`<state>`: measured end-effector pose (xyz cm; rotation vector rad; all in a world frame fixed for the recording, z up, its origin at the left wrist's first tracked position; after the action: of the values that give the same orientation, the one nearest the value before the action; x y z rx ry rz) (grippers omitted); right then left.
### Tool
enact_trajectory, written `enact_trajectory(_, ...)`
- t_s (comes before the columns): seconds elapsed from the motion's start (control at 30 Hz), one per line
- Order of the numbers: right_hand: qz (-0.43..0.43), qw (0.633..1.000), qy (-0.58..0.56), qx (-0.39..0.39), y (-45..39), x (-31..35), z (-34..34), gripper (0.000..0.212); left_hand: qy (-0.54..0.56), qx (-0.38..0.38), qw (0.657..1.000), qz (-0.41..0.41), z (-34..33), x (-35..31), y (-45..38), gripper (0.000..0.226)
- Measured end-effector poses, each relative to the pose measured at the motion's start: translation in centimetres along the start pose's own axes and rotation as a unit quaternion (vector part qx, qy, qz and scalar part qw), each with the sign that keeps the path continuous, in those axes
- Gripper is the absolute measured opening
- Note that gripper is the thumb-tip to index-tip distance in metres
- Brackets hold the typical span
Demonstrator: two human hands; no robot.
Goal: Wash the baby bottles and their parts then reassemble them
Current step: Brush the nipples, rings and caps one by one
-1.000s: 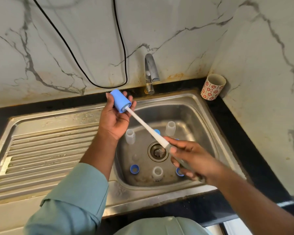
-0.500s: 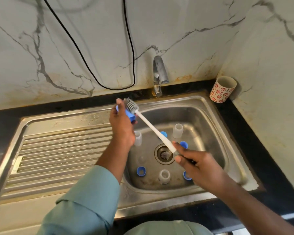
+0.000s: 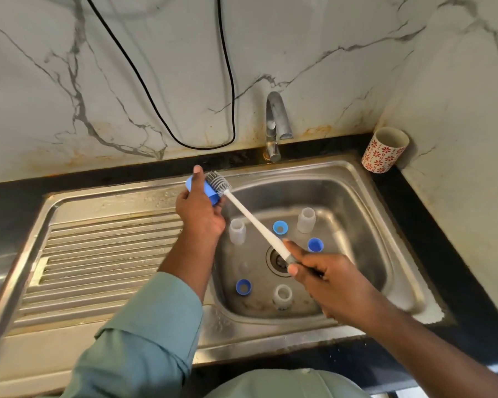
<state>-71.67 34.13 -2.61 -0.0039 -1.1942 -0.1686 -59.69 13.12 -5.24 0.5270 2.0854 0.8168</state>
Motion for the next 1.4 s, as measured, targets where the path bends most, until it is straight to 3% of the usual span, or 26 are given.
enact_trajectory(0.17, 0.000, 1.000, 0.001, -0.030, -1.2, 0.0, 0.5, 0.041, -0.088, 0.006, 0.995, 0.044, -0.5, 1.9, 0.6, 0.033)
enact_trajectory(0.27, 0.014, 1.000, 0.013, -0.001, 0.3, 0.5, 0.2, 0.041, -0.041, -0.021, 0.998, 0.045, -0.4, 0.0, 0.2, 0.030)
enact_trajectory(0.4, 0.011, 0.999, 0.018, -0.025, -0.6, 0.7, 0.2, 0.041, -0.120, 0.002, 0.993, 0.005, -0.8, 1.2, 0.8, 0.039)
enact_trajectory(0.53, -0.010, 1.000, -0.007, 0.008, 0.1, 1.0, 0.6, 0.036, -0.033, -0.008, 0.999, 0.005, 0.0, -0.6, -0.2, 0.065)
enact_trajectory(0.73, -0.009, 1.000, 0.008, -0.016, -1.0, 1.1, 0.4, 0.037, -0.065, 0.012, 0.997, 0.040, -0.3, 1.0, 0.2, 0.028)
enact_trajectory(0.87, -0.008, 0.999, 0.012, 0.030, 1.2, 2.1, -0.8, 0.019, -0.025, -0.036, 0.998, 0.052, 0.2, -0.5, -0.6, 0.034)
enact_trajectory(1.0, 0.008, 0.999, 0.043, -0.027, -0.8, 2.1, -1.1, 0.027, -0.084, -0.024, 0.996, 0.031, -0.5, 1.1, 0.5, 0.050)
enact_trajectory(1.17, -0.002, 1.000, 0.009, 0.004, 1.0, 2.3, -1.0, 0.033, -0.001, 0.019, 0.999, 0.029, 0.4, -1.3, 0.0, 0.065)
enact_trajectory(1.3, -0.006, 0.999, 0.031, -0.035, -0.8, 1.3, -1.0, 0.039, -0.032, 0.031, 0.998, 0.051, -0.3, 0.6, 0.3, 0.044)
enact_trajectory(1.4, 0.001, 0.999, 0.032, -0.012, 0.3, 1.5, -0.7, 0.034, -0.030, 0.015, 0.998, 0.046, 0.1, -0.5, -0.5, 0.046)
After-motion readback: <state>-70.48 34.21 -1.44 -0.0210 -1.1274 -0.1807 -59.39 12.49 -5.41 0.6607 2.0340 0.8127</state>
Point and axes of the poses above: each hand's wrist, its own y-axis away from the middle knuckle, its own z-axis out of the back of the hand, x = y × z, the point moved 2 cm from there along -y, towards the middle knuckle, and after that the axes turned 15 degrees about z, right-handed, at the moved point
